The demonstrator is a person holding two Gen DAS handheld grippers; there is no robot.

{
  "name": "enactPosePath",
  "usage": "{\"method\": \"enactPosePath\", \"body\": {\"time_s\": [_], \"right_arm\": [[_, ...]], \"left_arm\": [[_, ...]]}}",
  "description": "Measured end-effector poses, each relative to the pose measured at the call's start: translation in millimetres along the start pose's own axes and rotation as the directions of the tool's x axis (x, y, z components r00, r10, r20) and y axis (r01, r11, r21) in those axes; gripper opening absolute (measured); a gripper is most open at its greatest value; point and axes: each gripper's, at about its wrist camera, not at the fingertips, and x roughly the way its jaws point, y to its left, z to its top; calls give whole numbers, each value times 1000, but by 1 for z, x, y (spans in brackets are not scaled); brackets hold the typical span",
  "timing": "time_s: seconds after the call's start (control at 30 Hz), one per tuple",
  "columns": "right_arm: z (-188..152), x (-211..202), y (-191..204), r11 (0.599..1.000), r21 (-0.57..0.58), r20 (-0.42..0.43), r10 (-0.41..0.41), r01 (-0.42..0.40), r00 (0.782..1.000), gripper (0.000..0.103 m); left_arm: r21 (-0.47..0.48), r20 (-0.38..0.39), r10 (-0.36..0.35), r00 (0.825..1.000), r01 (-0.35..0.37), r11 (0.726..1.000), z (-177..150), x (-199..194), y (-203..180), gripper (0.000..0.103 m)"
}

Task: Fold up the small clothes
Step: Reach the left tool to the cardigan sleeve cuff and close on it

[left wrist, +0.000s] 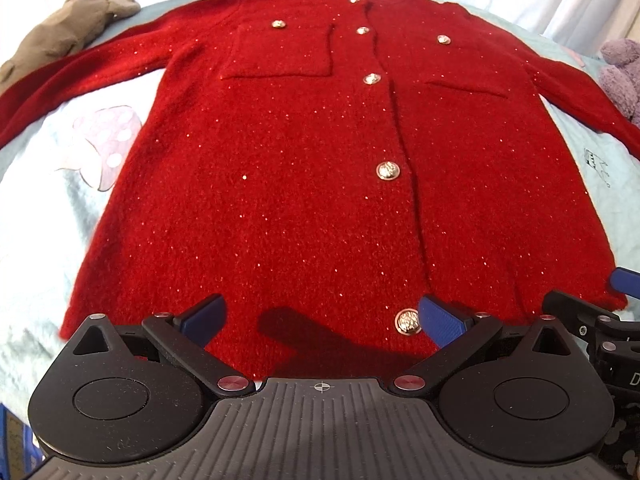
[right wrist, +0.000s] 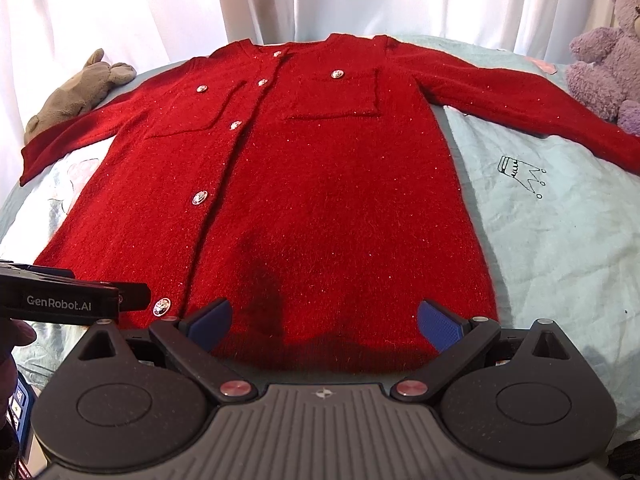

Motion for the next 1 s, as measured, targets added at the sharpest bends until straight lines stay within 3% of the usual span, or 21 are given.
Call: {"method": "enactPosePath", "body": {"time_s": [0.2,0.5,0.6,0.73,1.0], "right_arm": [[21,21,-4,1000,21,-24,-5,5,1000,99],[54,77,-18,989,148,-141,47,-26,989,99],[59,83,-18,989,143,-127,43,-25,991,99],[63,86,-20,989,142,-127,53,-34,991,99],[78,92,-19,991,130,-224,53,-24,973,99]], "left_arm": [[-51,-6,15,1000,-16,999,26,11,18,103],[-142,-8,5,1000,-6,990,76,49,50,103],[-165,-31,-9,999,4,986,83,65,60,103],[-150,-7,4,1000,-5,989,89,71,63,103],[-120,-2,-9,1000,8,993,89,73,66,103]]}}
